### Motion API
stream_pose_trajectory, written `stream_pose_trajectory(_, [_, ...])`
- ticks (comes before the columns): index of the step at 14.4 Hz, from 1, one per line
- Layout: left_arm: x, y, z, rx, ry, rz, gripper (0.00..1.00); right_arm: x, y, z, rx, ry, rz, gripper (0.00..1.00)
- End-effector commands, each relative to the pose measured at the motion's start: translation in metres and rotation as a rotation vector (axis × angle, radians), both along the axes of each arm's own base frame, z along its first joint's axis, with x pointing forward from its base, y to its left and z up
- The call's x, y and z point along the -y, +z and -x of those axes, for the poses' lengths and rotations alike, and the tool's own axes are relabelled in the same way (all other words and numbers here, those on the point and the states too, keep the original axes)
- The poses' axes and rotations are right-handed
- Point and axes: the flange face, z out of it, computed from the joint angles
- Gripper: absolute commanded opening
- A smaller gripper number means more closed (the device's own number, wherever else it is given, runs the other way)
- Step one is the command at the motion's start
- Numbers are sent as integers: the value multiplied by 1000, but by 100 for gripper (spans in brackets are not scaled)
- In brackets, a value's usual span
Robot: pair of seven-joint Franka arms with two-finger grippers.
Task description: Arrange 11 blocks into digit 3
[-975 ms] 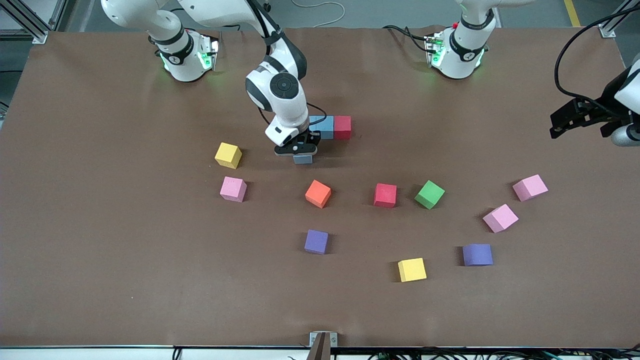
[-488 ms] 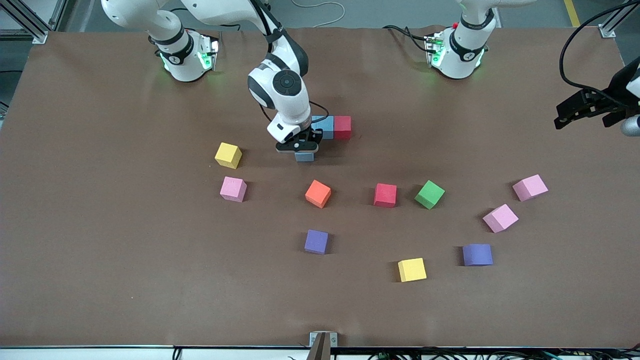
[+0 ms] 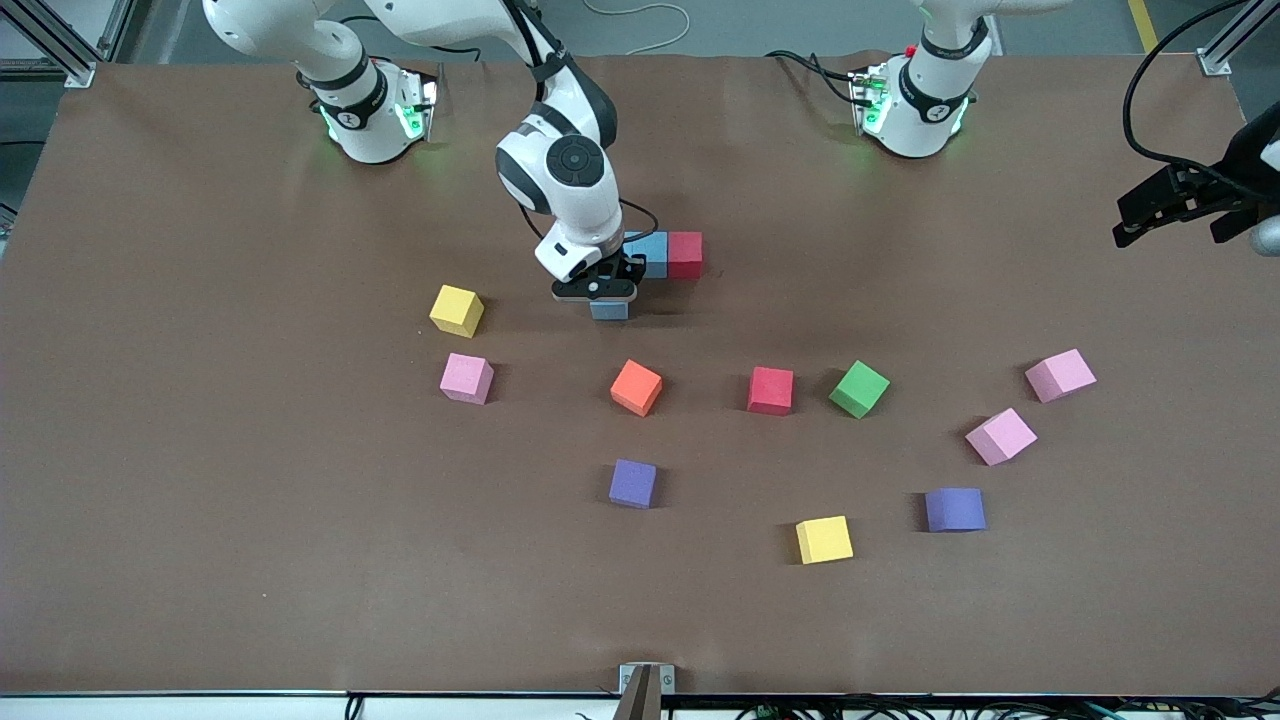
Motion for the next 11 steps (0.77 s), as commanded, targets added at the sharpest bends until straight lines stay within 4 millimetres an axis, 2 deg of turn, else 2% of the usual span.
stream_pose_trajectory(1, [3,2,9,-7,-22,4,100,6,8,13,7,-9,3,6])
stream_pose_trajectory(3, [22,-2,10,-14,-40,2,100,5,7,14,9,-9,0,6])
stream_pose_trajectory(6, [36,-2,12,-20,-63,-1,100,3,6,16,9,-8,0,6])
stream_pose_trajectory(11, [39,-3,13,-28,-74,-1,100,-1,6,21,7,-15,-3,7])
